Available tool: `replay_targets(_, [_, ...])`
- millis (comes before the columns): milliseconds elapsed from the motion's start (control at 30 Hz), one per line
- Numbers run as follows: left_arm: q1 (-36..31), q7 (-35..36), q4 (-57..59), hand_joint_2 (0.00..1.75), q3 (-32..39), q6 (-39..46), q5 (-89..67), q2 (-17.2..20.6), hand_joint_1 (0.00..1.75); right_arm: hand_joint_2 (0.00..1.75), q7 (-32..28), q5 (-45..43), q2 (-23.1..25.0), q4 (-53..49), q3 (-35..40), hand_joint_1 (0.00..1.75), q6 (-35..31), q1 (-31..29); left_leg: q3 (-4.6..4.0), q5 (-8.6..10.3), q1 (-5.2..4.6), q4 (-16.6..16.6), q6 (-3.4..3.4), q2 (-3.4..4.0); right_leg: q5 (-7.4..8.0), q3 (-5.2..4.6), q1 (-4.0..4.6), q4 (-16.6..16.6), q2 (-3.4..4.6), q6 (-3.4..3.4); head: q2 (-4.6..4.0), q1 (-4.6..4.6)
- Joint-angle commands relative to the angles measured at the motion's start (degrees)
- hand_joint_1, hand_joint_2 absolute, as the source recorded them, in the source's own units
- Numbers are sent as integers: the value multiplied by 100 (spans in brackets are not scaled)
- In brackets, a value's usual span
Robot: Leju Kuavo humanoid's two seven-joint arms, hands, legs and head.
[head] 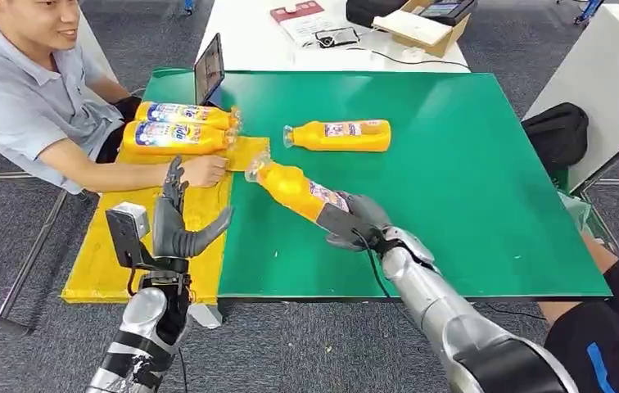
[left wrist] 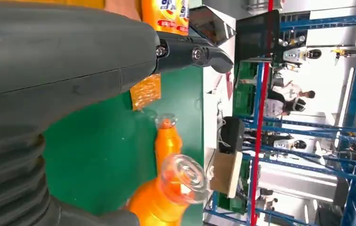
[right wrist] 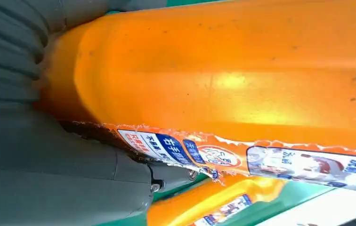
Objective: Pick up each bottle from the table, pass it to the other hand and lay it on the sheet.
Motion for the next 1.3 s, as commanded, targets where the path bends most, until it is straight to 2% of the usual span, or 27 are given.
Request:
replay_targets(33, [-55,92,120,175,10,-65,104,30,0,175,-252,-333,125,-354,-436,175,-48,67,14,-12,2,5,-5,7,-9,14,3,3,8,-11,0,0])
replay_targets(67, [2,224,183,175,-41,-182,153,33,0,175,-554,-646,181,-676,-561,175,-182,228,6,-5,-1,0,-4,7,-4,6,-1,1,7,-7,0,0])
replay_targets(200, [345,198,382,175,-430,-478,84,112,0,175,-683,-1381,263,-2658,-442,175,-674,1223,9,-4,-4,-7,-5,-1,-5,8,-3,-4,-1,-8,0,0])
replay_targets(267, [496,90,335,175,-633,-648,-89,180,0,175,-695,-1579,292,-3028,-294,175,-733,1480,15,-8,-1,-8,-6,1,-8,13,0,-7,0,-9,0,0])
replay_targets(367, [765,-205,-64,175,-820,-1201,-5,246,0,175,-672,-1569,294,-2692,247,175,-497,1513,20,-16,-1,-8,-8,8,-12,15,0,-6,7,-10,0,0])
replay_targets(433, [734,-28,-193,175,-931,-1625,205,278,0,175,-959,-1359,383,-2356,688,175,-489,1477,21,-23,3,-4,-10,19,-15,15,4,-4,18,-13,0,0])
replay_targets(567, [496,282,46,175,-878,-1918,865,89,0,175,-1233,-1053,633,-2244,1406,175,-588,1589,4,-18,4,-1,-13,15,-11,-1,4,-1,13,-13,0,2])
replay_targets(700, [391,-173,-238,175,-980,-1731,861,59,0,175,-1157,-1095,781,-1842,2004,175,-394,1564,-3,-13,4,-2,-12,11,-9,-10,5,0,8,-11,0,0])
replay_targets(767, [345,-163,-457,175,-931,-1687,988,48,0,175,-1176,-1006,844,-1570,2294,175,-376,1605,3,-16,9,-1,-14,10,-12,-3,10,-2,8,-14,0,0])
replay_targets(900, [230,32,-476,175,-870,-1781,1330,52,0,175,-1303,-903,919,-1339,2566,175,-576,1726,3,-11,6,-6,-12,2,-11,-1,7,-4,0,-10,0,0])
replay_targets(1300, [237,-7,-432,175,-943,-1792,1348,76,0,175,-1286,-1120,912,-1370,2581,175,-471,1684,9,-17,10,1,-16,-5,-20,6,10,0,-8,-17,0,0])
